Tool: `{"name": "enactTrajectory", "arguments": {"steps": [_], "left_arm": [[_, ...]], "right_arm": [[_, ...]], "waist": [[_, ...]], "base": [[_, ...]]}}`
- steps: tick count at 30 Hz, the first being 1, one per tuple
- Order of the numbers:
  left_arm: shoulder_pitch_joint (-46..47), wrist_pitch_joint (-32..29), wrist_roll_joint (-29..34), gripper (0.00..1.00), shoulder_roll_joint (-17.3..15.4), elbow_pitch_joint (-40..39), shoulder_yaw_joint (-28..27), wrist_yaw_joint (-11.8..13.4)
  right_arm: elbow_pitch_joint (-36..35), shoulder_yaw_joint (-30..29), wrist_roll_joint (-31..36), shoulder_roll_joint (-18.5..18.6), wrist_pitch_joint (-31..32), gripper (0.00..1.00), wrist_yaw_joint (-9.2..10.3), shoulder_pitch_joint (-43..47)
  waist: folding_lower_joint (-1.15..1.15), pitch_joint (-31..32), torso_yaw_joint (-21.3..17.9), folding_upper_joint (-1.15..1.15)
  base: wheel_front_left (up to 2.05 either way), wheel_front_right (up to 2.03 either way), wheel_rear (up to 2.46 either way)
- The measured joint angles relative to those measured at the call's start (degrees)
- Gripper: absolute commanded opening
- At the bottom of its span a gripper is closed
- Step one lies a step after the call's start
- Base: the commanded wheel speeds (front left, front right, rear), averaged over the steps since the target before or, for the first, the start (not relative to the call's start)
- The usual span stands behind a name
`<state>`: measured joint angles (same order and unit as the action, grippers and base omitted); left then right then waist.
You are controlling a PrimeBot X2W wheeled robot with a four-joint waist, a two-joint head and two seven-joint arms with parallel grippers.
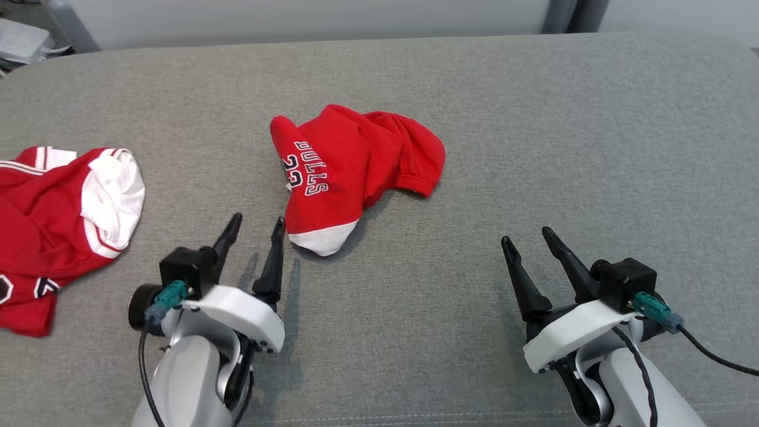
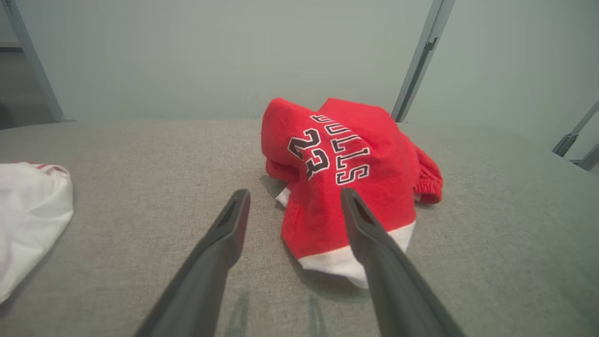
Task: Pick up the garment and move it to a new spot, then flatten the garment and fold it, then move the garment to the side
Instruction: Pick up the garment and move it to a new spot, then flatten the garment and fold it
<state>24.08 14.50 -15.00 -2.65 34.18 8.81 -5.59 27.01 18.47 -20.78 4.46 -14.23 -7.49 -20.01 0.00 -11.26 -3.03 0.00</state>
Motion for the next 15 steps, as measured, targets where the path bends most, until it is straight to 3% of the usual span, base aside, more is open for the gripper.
{"name": "enactTrajectory", "arguments": {"steps": [6,15], "left_arm": [[-3.87,0.0,1.36,1.0,0.31,0.96,0.79,-1.0],[-2.53,0.0,0.97,1.0,0.48,4.48,1.42,-1.43]], "right_arm": [[0.31,1.34,-0.21,0.1,0.0,1.0,0.0,0.01],[0.23,1.89,-0.58,0.88,0.0,1.0,0.0,0.01]], "waist": [[0.0,1.77,2.06,0.0],[0.0,0.19,-1.44,0.0]], "base": [[0.0,0.0,0.0],[0.0,0.0,0.0]]}}
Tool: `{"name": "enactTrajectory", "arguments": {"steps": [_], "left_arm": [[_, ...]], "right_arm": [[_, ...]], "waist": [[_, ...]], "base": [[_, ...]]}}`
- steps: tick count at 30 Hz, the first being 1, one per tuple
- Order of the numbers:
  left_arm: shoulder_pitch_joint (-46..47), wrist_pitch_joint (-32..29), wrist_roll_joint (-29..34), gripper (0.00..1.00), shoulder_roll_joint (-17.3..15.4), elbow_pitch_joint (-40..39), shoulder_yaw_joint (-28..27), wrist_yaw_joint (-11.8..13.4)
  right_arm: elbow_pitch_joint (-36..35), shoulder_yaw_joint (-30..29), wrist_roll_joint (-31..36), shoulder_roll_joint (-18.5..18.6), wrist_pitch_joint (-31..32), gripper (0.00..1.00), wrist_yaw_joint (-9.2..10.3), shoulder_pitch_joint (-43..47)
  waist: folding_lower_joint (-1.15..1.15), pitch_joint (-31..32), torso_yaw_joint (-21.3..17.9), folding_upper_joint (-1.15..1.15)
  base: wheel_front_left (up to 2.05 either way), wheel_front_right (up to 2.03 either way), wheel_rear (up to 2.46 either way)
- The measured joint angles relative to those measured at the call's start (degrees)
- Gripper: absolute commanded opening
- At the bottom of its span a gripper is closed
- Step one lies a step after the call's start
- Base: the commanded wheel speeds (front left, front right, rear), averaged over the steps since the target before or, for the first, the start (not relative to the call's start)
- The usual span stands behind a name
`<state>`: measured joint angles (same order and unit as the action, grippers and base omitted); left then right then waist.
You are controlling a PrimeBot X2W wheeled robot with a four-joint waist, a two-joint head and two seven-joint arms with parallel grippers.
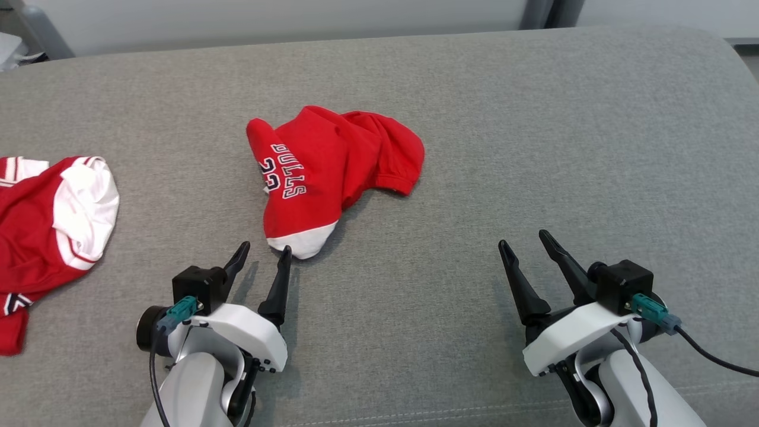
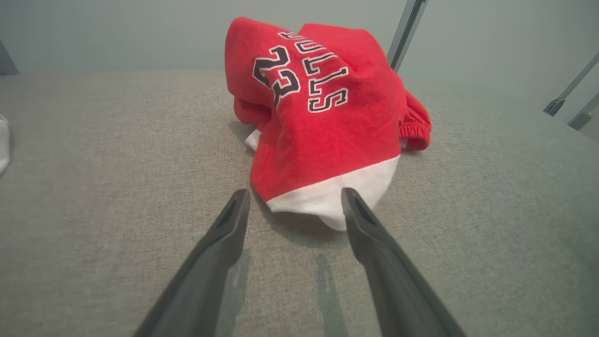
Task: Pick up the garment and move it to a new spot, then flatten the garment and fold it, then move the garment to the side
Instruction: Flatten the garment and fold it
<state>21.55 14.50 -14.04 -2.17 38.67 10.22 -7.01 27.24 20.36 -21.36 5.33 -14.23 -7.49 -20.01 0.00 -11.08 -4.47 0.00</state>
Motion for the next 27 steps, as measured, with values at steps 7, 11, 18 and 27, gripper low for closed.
{"name": "enactTrajectory", "arguments": {"steps": [7,11,18,27], "left_arm": [[3.22,0.0,0.02,0.43,0.15,4.92,-2.19,0.49],[5.1,0.0,1.07,0.0,0.15,7.25,-3.85,0.99],[6.09,-0.01,2.02,0.0,-0.14,2.66,-9.42,1.91],[5.66,0.16,4.72,1.0,-0.46,-1.8,-15.32,3.28]], "right_arm": [[-0.47,-1.11,-0.13,0.01,0.0,1.0,0.0,-0.01],[-0.66,-1.54,-0.16,0.07,0.0,1.0,0.0,0.0],[-0.83,-3.18,-0.16,0.2,0.0,1.0,0.0,0.01],[-0.78,1.99,-1.12,0.58,0.0,1.0,0.0,-0.51]], "waist": [[0.0,-1.53,-4.17,0.0],[0.0,-2.44,-5.66,0.0],[0.0,-2.76,-4.17,0.0],[0.0,-1.6,0.52,0.0]], "base": [[0.0,0.0,0.0],[0.0,0.0,0.0],[0.0,0.0,0.0],[0.0,0.0,0.0]]}}
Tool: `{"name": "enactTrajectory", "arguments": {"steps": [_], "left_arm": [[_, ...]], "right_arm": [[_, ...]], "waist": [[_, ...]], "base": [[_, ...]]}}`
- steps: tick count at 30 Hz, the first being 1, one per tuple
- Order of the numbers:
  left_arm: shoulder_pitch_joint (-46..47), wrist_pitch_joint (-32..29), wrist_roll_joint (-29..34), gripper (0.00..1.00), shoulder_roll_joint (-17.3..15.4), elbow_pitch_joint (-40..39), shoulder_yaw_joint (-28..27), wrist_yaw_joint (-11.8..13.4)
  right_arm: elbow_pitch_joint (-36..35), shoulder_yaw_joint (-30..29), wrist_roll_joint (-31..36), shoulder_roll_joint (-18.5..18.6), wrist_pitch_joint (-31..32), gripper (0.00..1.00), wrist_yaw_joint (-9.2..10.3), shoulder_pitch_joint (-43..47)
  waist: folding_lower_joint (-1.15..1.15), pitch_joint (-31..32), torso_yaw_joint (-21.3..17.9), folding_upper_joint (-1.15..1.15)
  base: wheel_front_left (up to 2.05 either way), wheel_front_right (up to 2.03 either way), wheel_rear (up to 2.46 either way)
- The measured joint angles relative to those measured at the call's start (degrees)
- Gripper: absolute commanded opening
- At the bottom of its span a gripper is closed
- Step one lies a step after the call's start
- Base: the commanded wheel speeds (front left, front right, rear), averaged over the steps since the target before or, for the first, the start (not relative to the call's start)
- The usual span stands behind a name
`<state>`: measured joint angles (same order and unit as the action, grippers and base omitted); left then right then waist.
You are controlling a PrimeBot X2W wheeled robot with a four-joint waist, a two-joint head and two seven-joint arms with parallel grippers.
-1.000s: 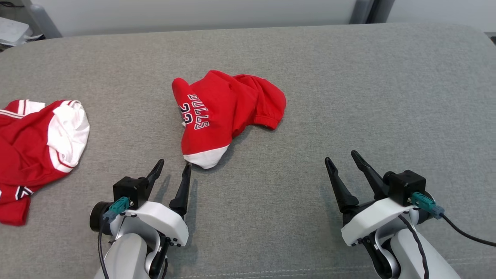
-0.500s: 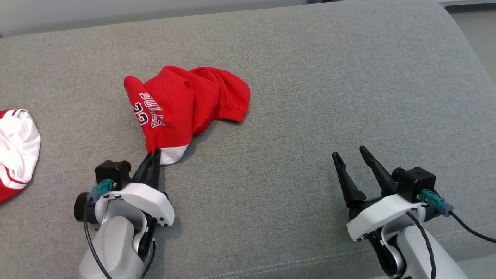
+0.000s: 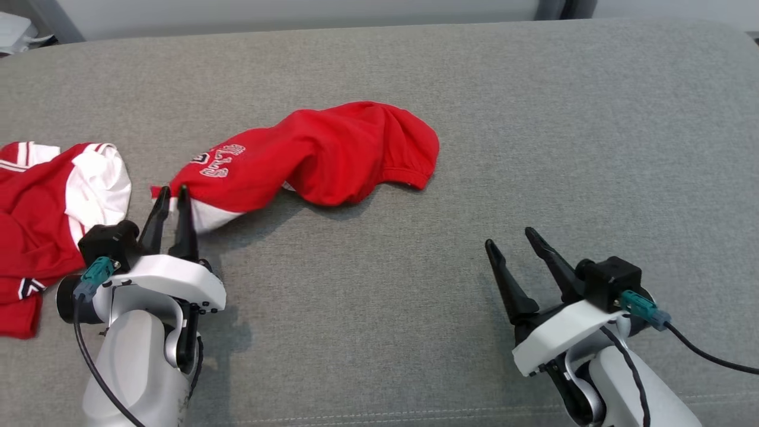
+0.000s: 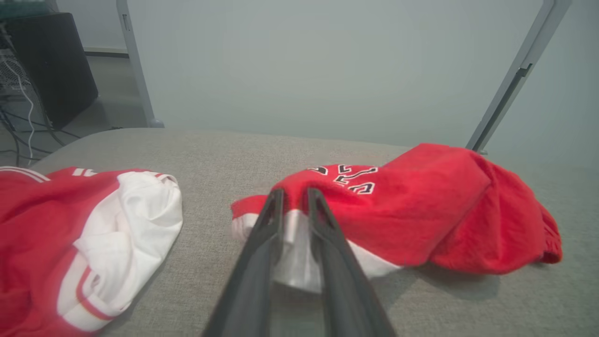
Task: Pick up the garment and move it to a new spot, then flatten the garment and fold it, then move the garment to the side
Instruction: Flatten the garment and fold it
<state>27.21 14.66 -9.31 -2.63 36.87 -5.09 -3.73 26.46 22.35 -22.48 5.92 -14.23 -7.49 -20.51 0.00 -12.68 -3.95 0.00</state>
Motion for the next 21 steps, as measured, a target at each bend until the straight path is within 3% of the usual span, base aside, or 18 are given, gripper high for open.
{"name": "enactTrajectory", "arguments": {"steps": [6,10,14,21], "left_arm": [[-1.76,0.0,0.48,1.0,0.8,-1.12,1.49,-1.18],[-4.71,0.0,-1.8,1.0,0.93,-2.56,7.13,-2.07],[-7.17,0.0,-5.94,1.0,1.1,-4.61,14.04,-2.26],[-8.23,0.0,-10.01,1.0,1.02,-8.99,18.85,-0.98]], "right_arm": [[2.08,7.49,-2.83,0.77,0.0,1.0,0.0,-4.15],[5.12,10.24,-4.2,1.56,-0.01,1.0,0.0,-7.98],[10.92,11.09,-5.81,2.18,-0.01,1.0,0.0,-11.56],[17.74,8.64,-6.47,3.49,-0.01,1.0,0.0,-14.12]], "waist": [[0.0,0.37,3.41,0.0],[0.0,0.28,6.4,0.0],[0.0,-0.23,11.33,0.0],[0.0,-1.55,18.92,0.0]], "base": [[0.0,0.0,0.0],[0.0,0.0,0.0],[0.0,0.0,0.0],[0.0,0.0,0.0]]}}
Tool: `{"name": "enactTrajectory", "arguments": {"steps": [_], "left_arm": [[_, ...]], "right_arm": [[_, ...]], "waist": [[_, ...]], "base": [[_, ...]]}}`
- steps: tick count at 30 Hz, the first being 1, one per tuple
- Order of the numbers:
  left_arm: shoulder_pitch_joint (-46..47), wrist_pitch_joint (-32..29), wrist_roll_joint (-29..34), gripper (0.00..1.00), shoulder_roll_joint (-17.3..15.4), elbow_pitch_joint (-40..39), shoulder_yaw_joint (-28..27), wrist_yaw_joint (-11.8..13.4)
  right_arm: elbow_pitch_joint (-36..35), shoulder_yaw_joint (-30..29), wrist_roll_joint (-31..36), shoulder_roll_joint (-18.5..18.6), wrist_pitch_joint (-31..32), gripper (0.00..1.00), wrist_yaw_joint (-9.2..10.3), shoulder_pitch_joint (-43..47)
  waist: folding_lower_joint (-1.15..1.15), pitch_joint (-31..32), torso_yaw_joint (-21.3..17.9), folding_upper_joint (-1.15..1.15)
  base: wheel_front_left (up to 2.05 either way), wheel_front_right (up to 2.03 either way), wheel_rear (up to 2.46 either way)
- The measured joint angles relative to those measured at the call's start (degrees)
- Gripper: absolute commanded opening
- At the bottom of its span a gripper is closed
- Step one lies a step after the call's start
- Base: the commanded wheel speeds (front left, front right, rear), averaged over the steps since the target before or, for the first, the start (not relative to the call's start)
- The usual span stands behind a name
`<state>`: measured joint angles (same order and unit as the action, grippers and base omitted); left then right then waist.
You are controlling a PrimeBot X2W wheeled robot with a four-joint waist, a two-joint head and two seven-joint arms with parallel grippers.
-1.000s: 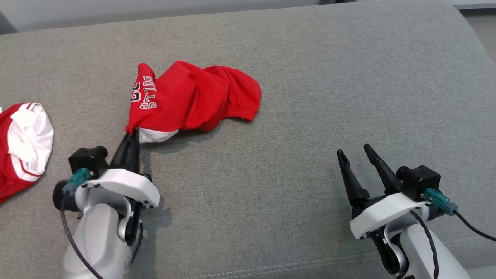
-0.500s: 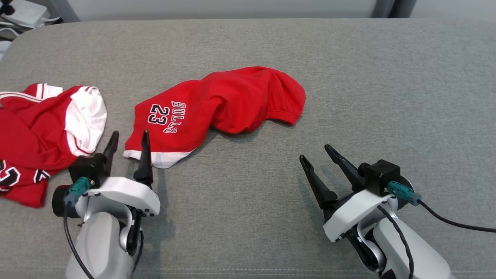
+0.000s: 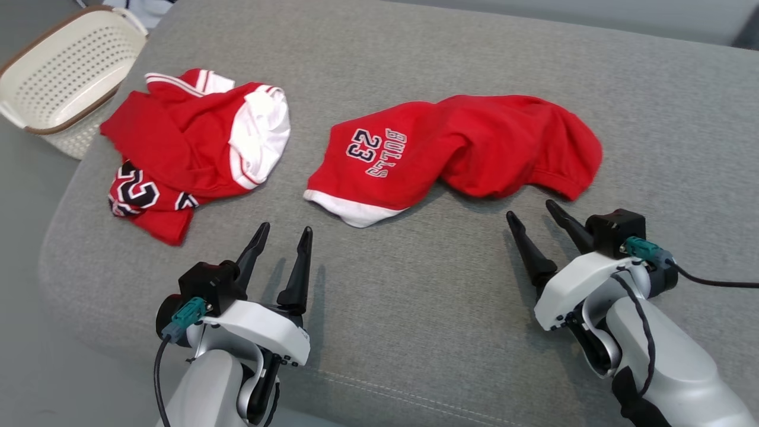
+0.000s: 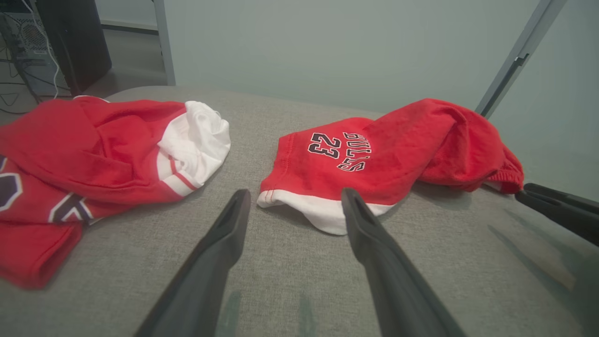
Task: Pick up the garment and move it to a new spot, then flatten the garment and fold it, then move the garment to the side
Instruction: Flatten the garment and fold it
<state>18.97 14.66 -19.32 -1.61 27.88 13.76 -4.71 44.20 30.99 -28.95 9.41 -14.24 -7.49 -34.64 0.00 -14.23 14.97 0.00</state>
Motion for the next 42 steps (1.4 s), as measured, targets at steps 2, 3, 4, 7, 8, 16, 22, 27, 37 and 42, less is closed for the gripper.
{"name": "enactTrajectory", "arguments": {"steps": [2,3,4,7,8,16,22,27,37,42], "left_arm": [[-0.05,0.0,-1.01,1.0,0.0,-0.7,0.83,0.26],[-0.05,0.0,-1.23,1.0,0.0,-1.01,1.23,0.42],[-0.07,0.0,-1.49,1.0,0.0,-1.29,1.49,0.58],[-0.09,0.0,-2.4,1.0,0.02,-1.47,2.29,0.83],[-0.11,0.0,-2.66,1.0,0.01,-1.51,2.47,0.87],[-1.28,0.0,-7.26,1.0,0.02,-2.19,2.53,1.24],[-1.62,0.0,-7.22,1.0,0.03,-2.78,1.51,1.25],[-3.35,0.0,-6.24,1.0,0.0,-2.52,0.77,1.24],[-4.56,0.0,-4.86,1.0,-0.23,-0.27,0.23,0.98],[-4.69,0.0,-4.86,1.0,-0.27,-0.18,0.47,1.0]], "right_arm": [[1.09,-1.29,0.48,0.11,0.0,1.0,0.0,-0.57],[1.47,-1.85,1.0,0.15,0.0,1.0,0.0,-0.91],[1.8,-2.41,1.65,0.19,0.0,1.0,0.0,-1.3],[3.24,-4.75,3.16,0.21,0.0,1.0,0.0,-2.33],[3.79,-6.0,3.83,0.25,0.0,1.0,0.0,-2.57],[8.35,-11.44,8.37,0.13,0.0,0.0,0.0,-3.62],[7.59,-13.91,9.62,-0.09,0.0,0.0,0.0,-4.21],[2.69,-13.33,9.31,0.54,0.0,0.0,0.0,-3.49],[-5.19,-0.23,-1.23,10.43,1.97,0.0,0.0,-1.82],[-11.18,4.34,-6.15,16.05,4.83,0.0,0.0,-2.38]], "waist": [[0.0,-0.47,1.89,0.0],[0.0,-0.71,2.81,0.0],[0.0,-0.96,3.65,0.0],[0.0,-1.7,5.95,0.0],[0.0,-1.93,6.64,0.0],[0.0,-2.74,9.95,0.0],[0.0,-2.1,9.68,0.0],[0.0,-0.51,7.27,0.0],[0.0,3.62,-2.26,0.0],[0.0,5.1,-7.4,0.0]], "base": [[0.0,0.0,0.0],[0.0,0.0,0.0],[0.0,0.0,0.0],[0.0,0.0,0.0],[0.0,0.0,0.0],[0.0,0.0,0.0],[0.0,0.0,0.0],[0.0,0.0,0.0],[0.0,0.0,0.0],[0.0,0.0,0.0]]}}
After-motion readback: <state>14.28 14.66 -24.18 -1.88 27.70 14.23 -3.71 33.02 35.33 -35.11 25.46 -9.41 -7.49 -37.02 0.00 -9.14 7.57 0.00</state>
